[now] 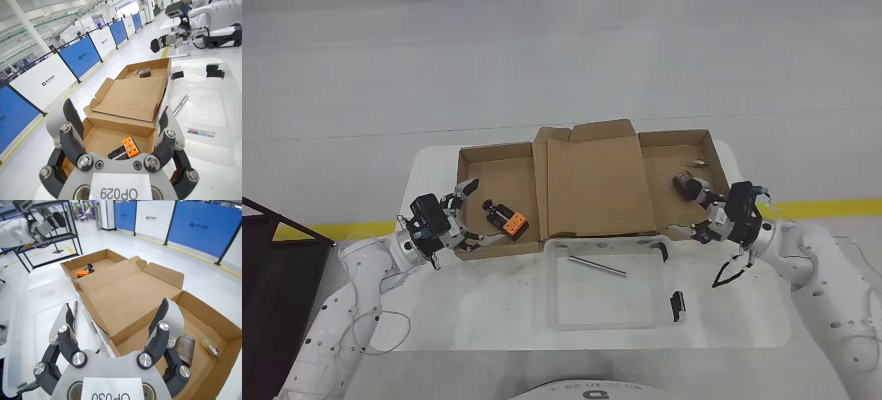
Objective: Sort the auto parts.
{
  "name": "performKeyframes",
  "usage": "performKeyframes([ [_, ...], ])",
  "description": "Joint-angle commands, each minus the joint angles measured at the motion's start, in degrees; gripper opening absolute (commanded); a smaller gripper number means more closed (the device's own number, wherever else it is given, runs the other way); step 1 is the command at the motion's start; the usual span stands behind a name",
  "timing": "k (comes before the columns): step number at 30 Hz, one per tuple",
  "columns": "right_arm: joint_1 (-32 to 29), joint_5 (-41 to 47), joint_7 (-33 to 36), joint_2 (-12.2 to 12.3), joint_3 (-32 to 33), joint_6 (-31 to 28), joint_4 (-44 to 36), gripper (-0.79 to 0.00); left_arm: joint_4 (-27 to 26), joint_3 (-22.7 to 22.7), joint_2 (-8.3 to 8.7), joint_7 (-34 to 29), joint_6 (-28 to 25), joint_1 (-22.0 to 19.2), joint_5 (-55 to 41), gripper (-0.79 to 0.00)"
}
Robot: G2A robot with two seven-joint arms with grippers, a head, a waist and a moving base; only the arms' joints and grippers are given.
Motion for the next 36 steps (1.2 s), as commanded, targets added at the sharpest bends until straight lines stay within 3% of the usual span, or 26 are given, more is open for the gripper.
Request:
performKeyframes([
  [1, -2.1, -3.2, -7.2, 0.4, 0.3, 0.1, -2.1, 0.000, 0.0, 0.0, 0.00, 0.0, 0.0, 0.0, 0.0, 0.000],
  [5, -5.7, -11.1, -20.6, 1.7, 1.6, 0.1, -2.6, 0.000, -5.2, 1.2, 0.26, -2.2, 0.3, 0.3, 6.7, 0.000],
  [9, -7.3, -15.8, -31.8, 3.3, 1.5, 0.1, 0.0, 0.000, -11.1, 4.9, 0.96, -0.8, -7.0, 0.2, 15.7, 0.000],
  [11, -7.3, -15.8, -31.8, 3.3, 1.5, 0.1, 0.0, 0.000, -12.0, 6.4, 1.14, 2.3, -10.1, -0.7, 16.1, 0.000],
  [22, -7.3, -15.8, -31.8, 3.3, 1.5, 0.1, 0.0, 0.000, -12.2, 6.6, 1.15, 2.8, -10.3, -0.8, 16.0, 0.000],
  [28, -7.3, -15.8, -31.8, 3.3, 1.5, 0.1, 0.0, 0.000, -23.1, 9.5, 1.70, -2.7, -13.5, -0.9, 22.5, 0.000],
  [31, -7.3, -15.8, -31.8, 3.3, 1.5, 0.1, 0.0, 0.000, -23.9, 13.3, 1.72, -5.4, -14.0, -2.8, 22.6, 0.000],
  [36, -7.3, -15.8, -31.8, 3.3, 1.5, 0.1, 0.0, 0.000, -18.1, 24.1, 0.40, -16.2, -14.0, -11.1, 16.1, 0.000],
])
